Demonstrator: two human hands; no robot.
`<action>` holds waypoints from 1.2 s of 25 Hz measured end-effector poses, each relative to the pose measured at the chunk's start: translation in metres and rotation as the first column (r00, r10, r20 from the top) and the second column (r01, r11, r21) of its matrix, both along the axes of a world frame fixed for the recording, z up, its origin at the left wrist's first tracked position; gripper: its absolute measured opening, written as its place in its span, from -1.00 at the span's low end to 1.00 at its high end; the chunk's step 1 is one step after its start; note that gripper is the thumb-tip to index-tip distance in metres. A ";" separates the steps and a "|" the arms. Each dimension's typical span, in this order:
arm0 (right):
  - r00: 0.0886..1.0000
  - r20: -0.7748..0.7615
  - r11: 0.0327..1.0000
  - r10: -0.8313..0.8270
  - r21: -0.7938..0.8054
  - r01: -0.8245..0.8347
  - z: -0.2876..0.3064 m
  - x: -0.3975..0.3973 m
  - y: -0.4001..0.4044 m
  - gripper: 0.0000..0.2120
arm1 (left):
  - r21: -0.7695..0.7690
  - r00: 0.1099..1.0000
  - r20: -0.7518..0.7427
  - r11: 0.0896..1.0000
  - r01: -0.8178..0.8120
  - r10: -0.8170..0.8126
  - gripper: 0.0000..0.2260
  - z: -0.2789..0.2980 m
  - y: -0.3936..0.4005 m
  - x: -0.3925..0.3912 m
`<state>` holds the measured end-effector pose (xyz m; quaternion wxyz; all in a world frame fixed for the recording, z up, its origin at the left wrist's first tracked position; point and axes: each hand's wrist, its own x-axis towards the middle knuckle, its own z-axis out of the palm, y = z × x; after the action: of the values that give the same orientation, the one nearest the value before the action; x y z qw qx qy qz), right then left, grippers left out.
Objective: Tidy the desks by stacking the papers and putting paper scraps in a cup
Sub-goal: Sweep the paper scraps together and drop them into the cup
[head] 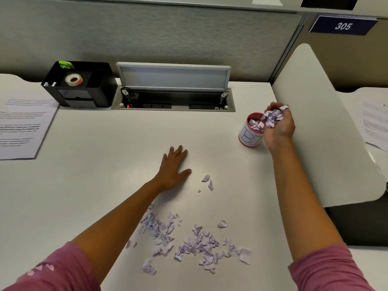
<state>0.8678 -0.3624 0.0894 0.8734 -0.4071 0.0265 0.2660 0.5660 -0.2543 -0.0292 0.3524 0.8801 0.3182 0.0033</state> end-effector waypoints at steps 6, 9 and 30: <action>0.867 0.443 0.882 0.228 -0.470 0.008 -0.020 0.017 0.003 -0.63 | -0.007 1.000 0.027 1.000 -0.010 0.010 -0.42 -0.002 0.001 0.000; 0.814 0.481 0.842 0.325 -0.539 -0.017 -0.015 0.015 -0.003 -0.59 | -0.015 0.999 0.049 1.000 -0.019 0.020 -0.44 -0.003 0.002 -0.001; 0.325 0.758 0.490 0.566 -0.626 0.607 -0.027 -0.044 -0.059 -0.62 | -0.136 0.997 0.035 0.988 0.068 -0.064 -0.47 0.006 0.006 -0.018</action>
<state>0.8234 -0.4216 0.0621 0.3717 -0.8549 -0.3495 -0.0940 0.5480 -0.2486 -0.0234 0.4166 0.8638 0.2829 -0.0169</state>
